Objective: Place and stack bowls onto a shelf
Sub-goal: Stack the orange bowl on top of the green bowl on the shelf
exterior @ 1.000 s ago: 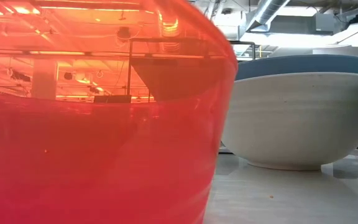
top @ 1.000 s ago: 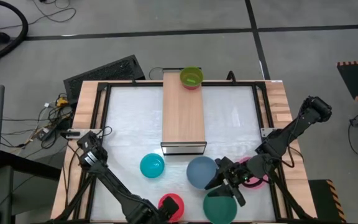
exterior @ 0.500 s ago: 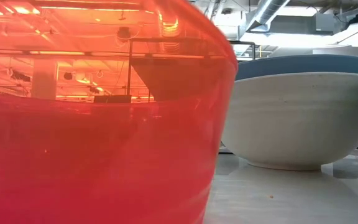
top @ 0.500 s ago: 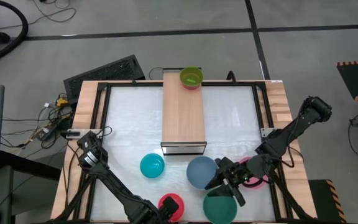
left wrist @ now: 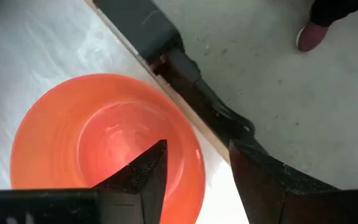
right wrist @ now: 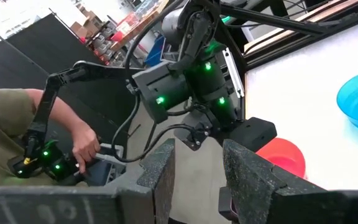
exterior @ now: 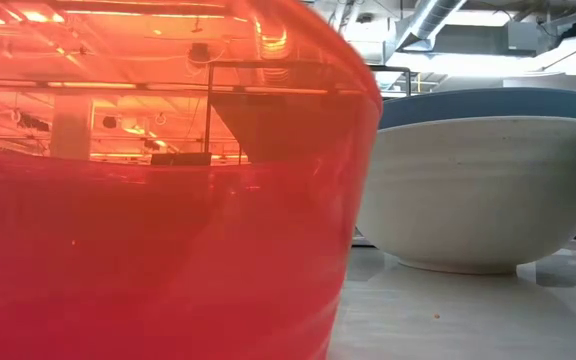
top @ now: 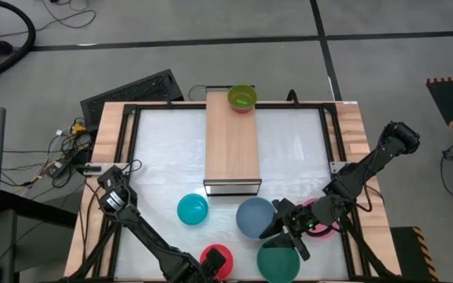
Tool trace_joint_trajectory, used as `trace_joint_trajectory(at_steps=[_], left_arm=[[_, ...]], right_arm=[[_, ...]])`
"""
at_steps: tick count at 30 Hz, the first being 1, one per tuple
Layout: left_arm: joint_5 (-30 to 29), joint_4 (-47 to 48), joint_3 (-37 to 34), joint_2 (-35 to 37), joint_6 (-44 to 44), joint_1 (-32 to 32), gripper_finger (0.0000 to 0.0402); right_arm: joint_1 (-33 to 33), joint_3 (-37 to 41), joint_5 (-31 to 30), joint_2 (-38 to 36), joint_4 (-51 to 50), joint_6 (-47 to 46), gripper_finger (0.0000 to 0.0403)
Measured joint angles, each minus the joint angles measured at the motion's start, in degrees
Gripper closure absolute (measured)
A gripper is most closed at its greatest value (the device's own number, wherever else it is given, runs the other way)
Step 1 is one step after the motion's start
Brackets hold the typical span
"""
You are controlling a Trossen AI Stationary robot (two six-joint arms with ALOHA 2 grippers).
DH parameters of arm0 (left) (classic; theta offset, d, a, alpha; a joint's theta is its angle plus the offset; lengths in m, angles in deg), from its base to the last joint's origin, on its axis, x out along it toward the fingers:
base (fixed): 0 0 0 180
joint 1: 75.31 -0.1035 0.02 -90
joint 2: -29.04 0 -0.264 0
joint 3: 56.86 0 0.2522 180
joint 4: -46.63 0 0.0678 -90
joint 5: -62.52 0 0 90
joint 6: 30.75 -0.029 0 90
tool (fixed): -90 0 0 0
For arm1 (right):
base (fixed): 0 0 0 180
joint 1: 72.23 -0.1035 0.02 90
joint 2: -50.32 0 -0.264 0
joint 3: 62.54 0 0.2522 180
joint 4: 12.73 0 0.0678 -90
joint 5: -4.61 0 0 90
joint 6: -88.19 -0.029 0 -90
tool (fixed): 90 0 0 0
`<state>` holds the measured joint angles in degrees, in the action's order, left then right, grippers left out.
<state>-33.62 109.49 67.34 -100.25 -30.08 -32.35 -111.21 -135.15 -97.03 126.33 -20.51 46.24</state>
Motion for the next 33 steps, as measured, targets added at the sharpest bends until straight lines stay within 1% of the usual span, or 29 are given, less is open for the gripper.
trace_joint_trajectory(at_steps=[2,5,10,12,18,24,33], left_arm=[[-0.8,0.2,-0.1,0.0,0.0,0.0,0.0267],[-1.0,0.3,-0.1,0.0,-0.2,-0.1,0.0307],[-0.3,0.3,-0.1,-0.1,1.2,-0.4,0.0376],[-0.3,0.4,-0.1,-0.1,1.7,-0.5,0.0394],[-0.6,0.4,-0.1,-0.1,2.7,-0.5,0.0401],[-0.8,2.2,-0.1,0.2,7.9,-0.6,0.0401],[-3.6,8.2,0.2,4.3,13.4,-0.9,0.0401]], right_arm=[[0.0,0.0,0.0,0.0,0.0,0.0,0.0242],[0.0,0.0,0.0,0.0,0.0,0.0,0.0242],[0.0,0.0,0.0,0.0,0.0,0.0,0.0242],[0.0,0.0,0.0,0.0,0.0,0.0,0.0242],[0.0,0.0,-0.3,0.0,0.0,-0.2,0.0242],[0.0,0.0,-0.4,0.0,0.0,-0.2,0.0242],[0.0,0.0,-0.5,0.0,0.1,0.0,0.0242]])
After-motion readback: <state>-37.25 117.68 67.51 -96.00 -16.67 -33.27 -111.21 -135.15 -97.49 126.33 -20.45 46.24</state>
